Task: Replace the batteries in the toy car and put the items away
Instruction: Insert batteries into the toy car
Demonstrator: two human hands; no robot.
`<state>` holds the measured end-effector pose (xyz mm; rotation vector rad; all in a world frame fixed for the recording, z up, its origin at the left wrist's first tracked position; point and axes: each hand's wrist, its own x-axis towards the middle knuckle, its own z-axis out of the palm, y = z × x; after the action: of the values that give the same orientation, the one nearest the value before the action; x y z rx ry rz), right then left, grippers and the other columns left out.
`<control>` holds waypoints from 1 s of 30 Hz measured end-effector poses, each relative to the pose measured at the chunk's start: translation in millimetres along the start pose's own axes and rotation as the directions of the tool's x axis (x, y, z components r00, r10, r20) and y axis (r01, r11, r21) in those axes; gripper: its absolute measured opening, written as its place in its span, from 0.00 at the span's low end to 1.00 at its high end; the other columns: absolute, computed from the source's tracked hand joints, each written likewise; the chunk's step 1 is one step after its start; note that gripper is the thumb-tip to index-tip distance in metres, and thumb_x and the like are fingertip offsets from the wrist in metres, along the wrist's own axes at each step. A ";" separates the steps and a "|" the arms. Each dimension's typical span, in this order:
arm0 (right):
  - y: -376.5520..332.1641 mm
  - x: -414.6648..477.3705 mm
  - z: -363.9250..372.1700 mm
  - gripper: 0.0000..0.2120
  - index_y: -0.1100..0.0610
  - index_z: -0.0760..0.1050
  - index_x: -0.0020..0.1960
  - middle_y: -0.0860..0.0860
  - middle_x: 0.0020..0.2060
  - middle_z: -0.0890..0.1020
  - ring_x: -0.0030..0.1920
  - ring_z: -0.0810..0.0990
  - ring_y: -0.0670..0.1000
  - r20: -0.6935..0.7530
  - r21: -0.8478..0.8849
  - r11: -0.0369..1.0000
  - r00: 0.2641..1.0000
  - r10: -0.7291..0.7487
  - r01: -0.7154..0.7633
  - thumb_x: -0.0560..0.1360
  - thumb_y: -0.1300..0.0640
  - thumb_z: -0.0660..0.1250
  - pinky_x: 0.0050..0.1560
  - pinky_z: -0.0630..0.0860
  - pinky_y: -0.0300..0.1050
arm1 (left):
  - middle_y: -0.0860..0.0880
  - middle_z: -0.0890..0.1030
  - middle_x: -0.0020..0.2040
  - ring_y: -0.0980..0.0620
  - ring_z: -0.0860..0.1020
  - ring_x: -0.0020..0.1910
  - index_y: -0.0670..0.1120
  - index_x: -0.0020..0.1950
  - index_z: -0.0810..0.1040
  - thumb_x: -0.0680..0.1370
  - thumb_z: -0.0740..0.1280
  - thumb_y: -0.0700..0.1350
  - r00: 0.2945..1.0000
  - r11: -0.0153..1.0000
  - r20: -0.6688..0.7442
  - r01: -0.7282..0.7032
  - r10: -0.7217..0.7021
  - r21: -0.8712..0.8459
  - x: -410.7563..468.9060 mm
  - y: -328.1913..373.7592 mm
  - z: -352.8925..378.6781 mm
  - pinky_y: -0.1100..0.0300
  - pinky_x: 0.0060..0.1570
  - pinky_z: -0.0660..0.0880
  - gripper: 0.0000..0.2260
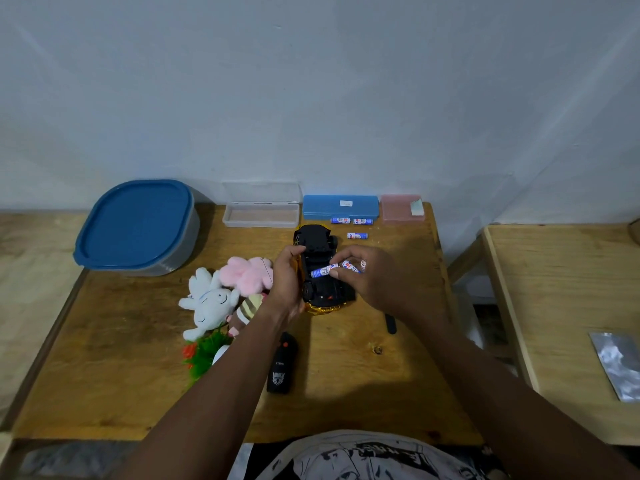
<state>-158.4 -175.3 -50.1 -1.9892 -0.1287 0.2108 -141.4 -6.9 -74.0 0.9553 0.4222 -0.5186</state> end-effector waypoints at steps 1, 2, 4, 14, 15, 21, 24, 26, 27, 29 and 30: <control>-0.8 0.7 1.1 0.08 0.55 0.82 0.52 0.49 0.46 0.84 0.45 0.82 0.40 -0.019 0.073 0.997 1.000 0.022 -0.020 0.74 0.58 0.74 0.40 0.79 0.35 | 0.39 0.82 0.53 0.41 0.82 0.49 0.39 0.68 0.76 0.79 0.55 0.53 1.000 1.000 0.003 -0.009 0.009 -0.001 0.8 0.3 0.3 0.50 0.47 0.80 0.25; -2.8 0.6 2.5 0.08 0.57 0.82 0.52 0.50 0.46 0.85 0.46 0.83 0.42 -0.033 0.149 0.988 0.999 0.044 -0.038 0.74 0.59 0.74 0.42 0.80 0.36 | 0.40 0.83 0.52 0.42 0.82 0.49 0.39 0.67 0.76 0.79 0.54 0.52 1.000 1.000 0.005 -0.018 0.018 0.004 1.7 0.4 0.4 0.50 0.47 0.80 0.24; -6.8 -0.2 6.0 0.08 0.59 0.82 0.54 0.50 0.43 0.85 0.43 0.84 0.43 -0.052 0.267 0.961 0.994 0.093 -0.076 0.75 0.61 0.72 0.41 0.80 0.36 | 0.39 0.83 0.51 0.42 0.82 0.48 0.39 0.65 0.77 0.79 0.54 0.52 0.999 0.999 0.013 -0.034 0.034 0.031 2.3 0.5 1.1 0.50 0.47 0.80 0.23; -14.7 7.4 27.4 0.10 0.60 0.81 0.56 0.38 0.22 0.75 0.21 0.71 0.39 -0.107 0.383 0.909 0.970 0.220 -0.164 0.75 0.61 0.72 0.25 0.66 0.31 | 0.41 0.83 0.43 0.45 0.82 0.41 0.41 0.48 0.84 0.80 0.54 0.49 0.997 0.991 0.037 -0.075 0.071 0.112 2.5 -4.9 7.9 0.54 0.43 0.77 0.20; -15.6 7.8 28.1 0.10 0.60 0.82 0.56 0.38 0.21 0.75 0.21 0.71 0.39 -0.104 0.377 0.911 0.969 0.222 -0.168 0.74 0.61 0.73 0.25 0.66 0.30 | 0.41 0.84 0.42 0.45 0.82 0.40 0.41 0.46 0.84 0.80 0.54 0.49 0.996 0.992 0.042 -0.077 0.073 0.104 3.6 -6.2 8.0 0.55 0.42 0.78 0.21; -12.7 11.1 24.0 0.09 0.57 0.81 0.56 0.45 0.27 0.75 0.24 0.67 0.43 -0.063 0.426 0.870 0.951 0.302 -0.248 0.77 0.57 0.70 0.25 0.64 0.35 | 0.40 0.83 0.46 0.44 0.83 0.43 0.40 0.54 0.81 0.81 0.54 0.50 0.995 0.991 0.049 -0.087 0.082 0.105 2.6 -6.2 3.9 0.53 0.44 0.79 0.20; -13.8 12.8 15.2 0.10 0.57 0.80 0.56 0.51 0.35 0.78 0.28 0.68 0.45 0.039 0.566 0.739 0.907 0.420 -0.366 0.79 0.54 0.66 0.22 0.61 0.36 | 0.41 0.82 0.44 0.44 0.82 0.42 0.41 0.54 0.80 0.81 0.52 0.50 0.994 0.990 0.074 -0.087 0.079 0.109 2.1 -4.1 3.7 0.54 0.43 0.80 0.20; -12.8 13.7 10.2 0.10 0.58 0.79 0.55 0.51 0.35 0.77 0.27 0.68 0.45 0.121 0.664 0.619 0.877 0.464 -0.419 0.79 0.54 0.64 0.21 0.59 0.36 | 0.41 0.82 0.44 0.44 0.82 0.43 0.40 0.56 0.79 0.81 0.51 0.51 0.994 0.991 0.081 -0.080 0.072 0.106 1.8 -2.7 4.4 0.52 0.44 0.80 0.22; -12.0 13.2 8.6 0.11 0.59 0.78 0.55 0.51 0.34 0.76 0.27 0.68 0.45 0.157 0.696 0.571 0.868 0.471 -0.436 0.79 0.55 0.63 0.22 0.59 0.36 | 0.41 0.82 0.45 0.43 0.82 0.44 0.39 0.58 0.79 0.80 0.51 0.51 0.994 0.992 0.079 -0.077 0.068 0.105 1.2 -1.9 4.7 0.51 0.47 0.80 0.22; -7.8 12.1 7.3 0.12 0.59 0.77 0.58 0.51 0.34 0.75 0.27 0.68 0.45 0.209 0.737 0.497 0.854 0.477 -0.458 0.78 0.56 0.61 0.22 0.61 0.36 | 0.39 0.81 0.48 0.41 0.80 0.49 0.38 0.63 0.77 0.79 0.52 0.53 0.996 0.991 0.068 -0.065 0.057 0.116 1.8 -2.0 3.7 0.46 0.55 0.76 0.25; -6.1 11.5 6.6 0.12 0.59 0.77 0.59 0.51 0.34 0.74 0.28 0.68 0.45 0.224 0.747 0.475 0.849 0.479 -0.465 0.78 0.57 0.61 0.23 0.62 0.36 | 0.39 0.80 0.49 0.40 0.79 0.50 0.38 0.65 0.76 0.79 0.53 0.54 0.997 0.992 0.070 -0.053 0.045 0.117 2.3 -2.8 2.3 0.44 0.58 0.74 0.26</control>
<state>-148.5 -164.7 -48.2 -1.0743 0.4846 0.5168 -141.0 -10.7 -75.9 1.0572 0.3095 -0.5343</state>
